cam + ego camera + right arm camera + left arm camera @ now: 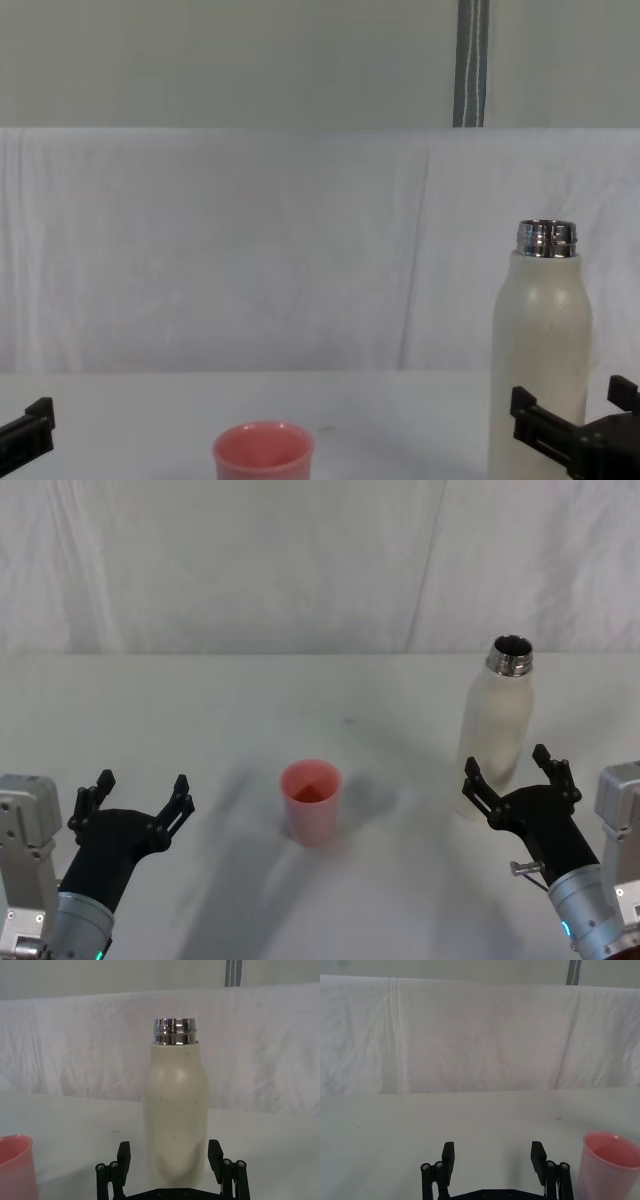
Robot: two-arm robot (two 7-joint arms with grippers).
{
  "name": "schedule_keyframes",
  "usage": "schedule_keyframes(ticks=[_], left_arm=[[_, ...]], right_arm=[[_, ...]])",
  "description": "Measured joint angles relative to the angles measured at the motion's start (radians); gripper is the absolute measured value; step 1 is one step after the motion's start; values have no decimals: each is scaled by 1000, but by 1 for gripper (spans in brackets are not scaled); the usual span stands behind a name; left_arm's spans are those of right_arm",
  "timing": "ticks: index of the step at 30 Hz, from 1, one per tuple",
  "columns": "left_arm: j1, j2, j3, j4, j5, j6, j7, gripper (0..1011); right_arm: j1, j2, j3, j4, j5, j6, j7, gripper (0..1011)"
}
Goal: Grasp the thermos with one hand and pour water into the cup lid.
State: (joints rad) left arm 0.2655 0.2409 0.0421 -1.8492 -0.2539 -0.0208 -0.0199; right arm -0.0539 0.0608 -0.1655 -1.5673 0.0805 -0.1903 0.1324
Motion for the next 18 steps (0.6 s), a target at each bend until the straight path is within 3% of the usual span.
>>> schedule_keyframes(ticks=[18], left_arm=[[0, 0, 0, 0, 0, 0, 0, 1001]], right_arm=[[54, -4, -3, 61, 10, -9, 16, 1000]])
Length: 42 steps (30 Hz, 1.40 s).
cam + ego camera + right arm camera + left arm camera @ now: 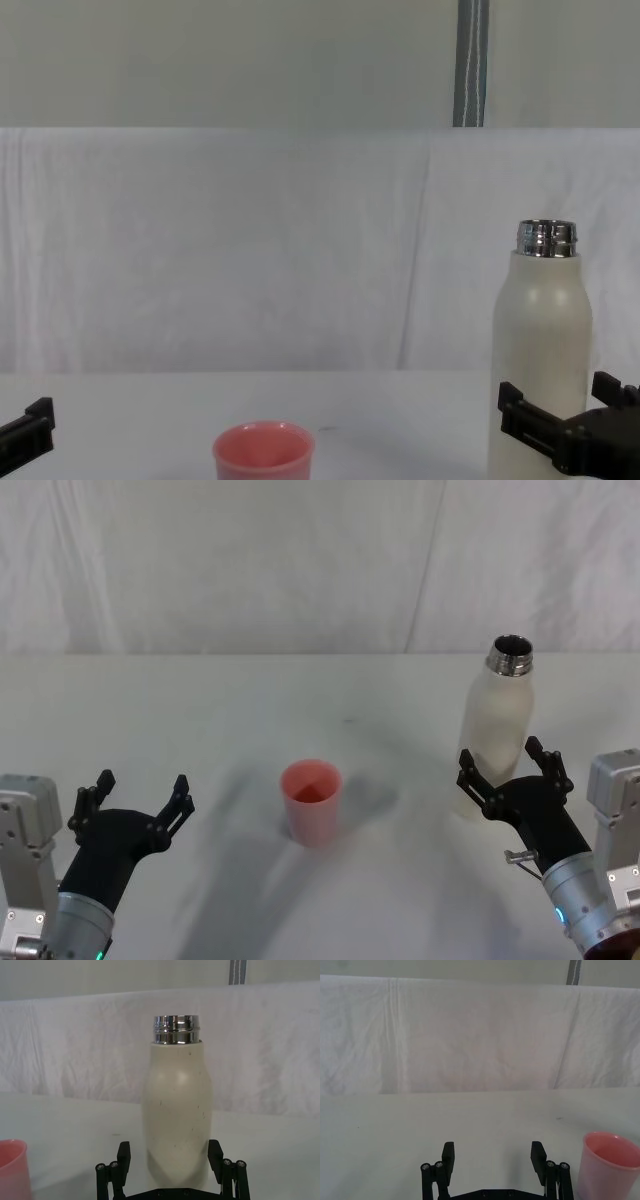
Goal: Grasp the thermos with one hand and pour water into the cup lid.
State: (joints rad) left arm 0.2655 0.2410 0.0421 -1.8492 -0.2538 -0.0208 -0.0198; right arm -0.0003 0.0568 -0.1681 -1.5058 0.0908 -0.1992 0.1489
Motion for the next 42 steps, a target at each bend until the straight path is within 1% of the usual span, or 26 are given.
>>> schedule_keyframes(ticks=[15, 22, 32, 42], left_arm=[[0, 0, 0, 0, 0, 0, 0, 1001], [0, 0, 0, 0, 0, 0, 0, 1001], [0, 0, 0, 0, 0, 0, 0, 1001], [0, 0, 0, 0, 0, 0, 0, 1001]], right_arm=[[34, 3, -2, 28, 8, 8, 11, 1000], [57, 5, -6, 50, 10, 5, 15, 1000], [69, 7, -5, 64, 13, 1, 15, 1000], [95, 7, -3, 93, 13, -3, 14, 1000]])
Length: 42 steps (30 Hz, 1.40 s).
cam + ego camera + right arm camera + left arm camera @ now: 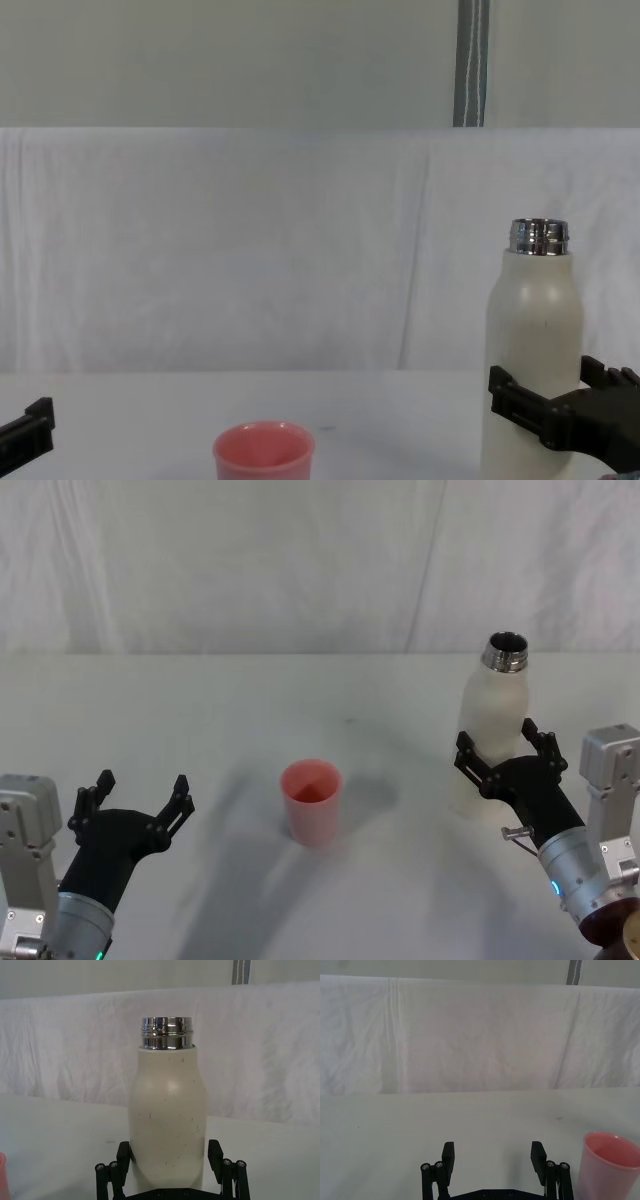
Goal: Grasp the thermos with one hand and pour water into the cup lid.
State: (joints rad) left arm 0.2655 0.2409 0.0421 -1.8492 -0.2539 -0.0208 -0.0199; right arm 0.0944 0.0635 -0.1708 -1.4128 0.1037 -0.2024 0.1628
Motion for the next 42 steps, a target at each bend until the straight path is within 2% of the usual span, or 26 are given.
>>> schedule_keyframes(ticks=[27, 39, 42], left_arm=[[0, 0, 0, 0, 0, 0, 0, 1001], [0, 0, 0, 0, 0, 0, 0, 1001], [0, 0, 0, 0, 0, 0, 0, 1001]], right_arm=[[56, -3, -9, 56, 0, -4, 12, 1000], [55, -3, -9, 55, 0, -3, 12, 1000], [54, -3, -8, 55, 0, -3, 12, 967]])
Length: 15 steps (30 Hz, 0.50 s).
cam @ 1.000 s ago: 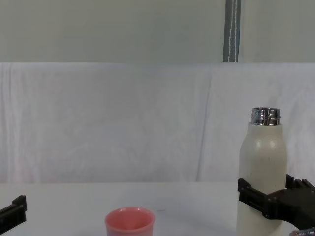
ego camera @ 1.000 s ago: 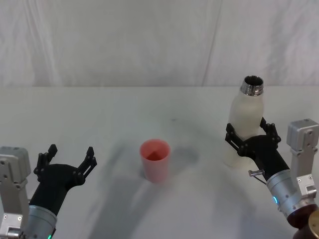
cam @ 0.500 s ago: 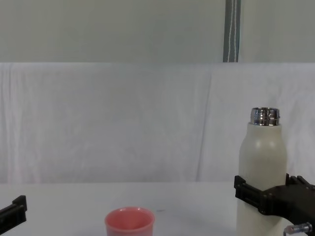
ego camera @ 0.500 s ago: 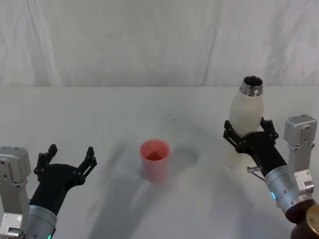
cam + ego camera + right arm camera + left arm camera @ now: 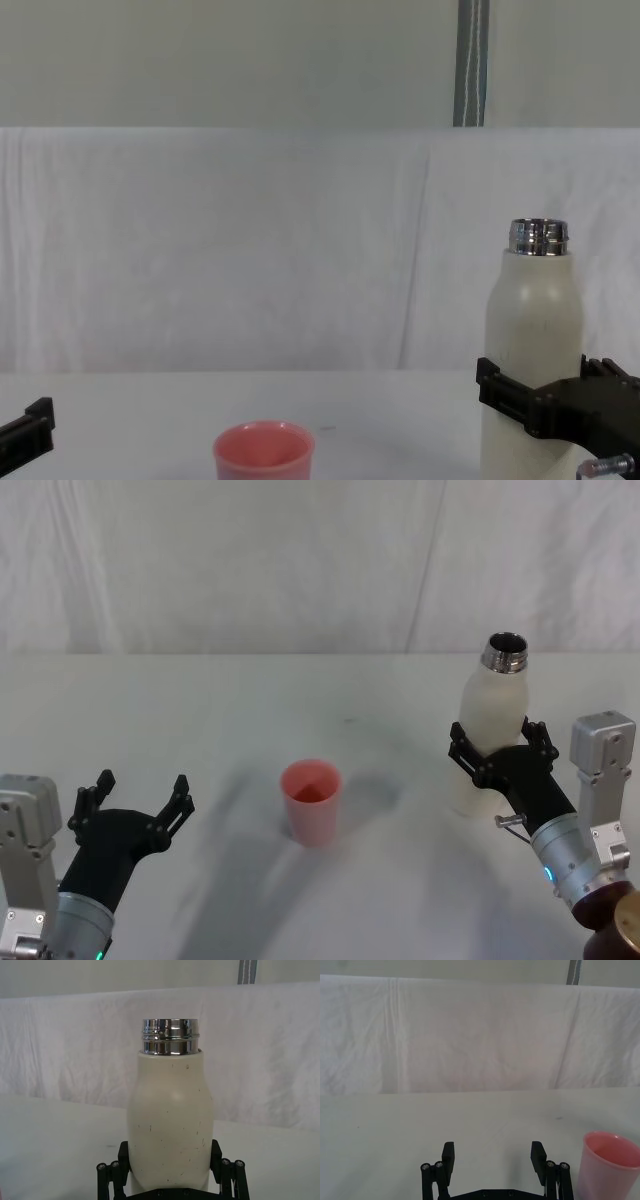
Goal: Grasp the thermos with one hand and pour water into the cup lid.
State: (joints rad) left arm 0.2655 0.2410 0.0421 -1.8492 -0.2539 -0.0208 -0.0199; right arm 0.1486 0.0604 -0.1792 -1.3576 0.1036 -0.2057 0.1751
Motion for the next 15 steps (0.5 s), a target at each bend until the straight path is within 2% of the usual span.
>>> schedule_keyframes(ticks=[15], left_arm=[[0, 0, 0, 0, 0, 0, 0, 1001]], right_arm=[[-2, 3, -2, -5, -3, 0, 0, 959]])
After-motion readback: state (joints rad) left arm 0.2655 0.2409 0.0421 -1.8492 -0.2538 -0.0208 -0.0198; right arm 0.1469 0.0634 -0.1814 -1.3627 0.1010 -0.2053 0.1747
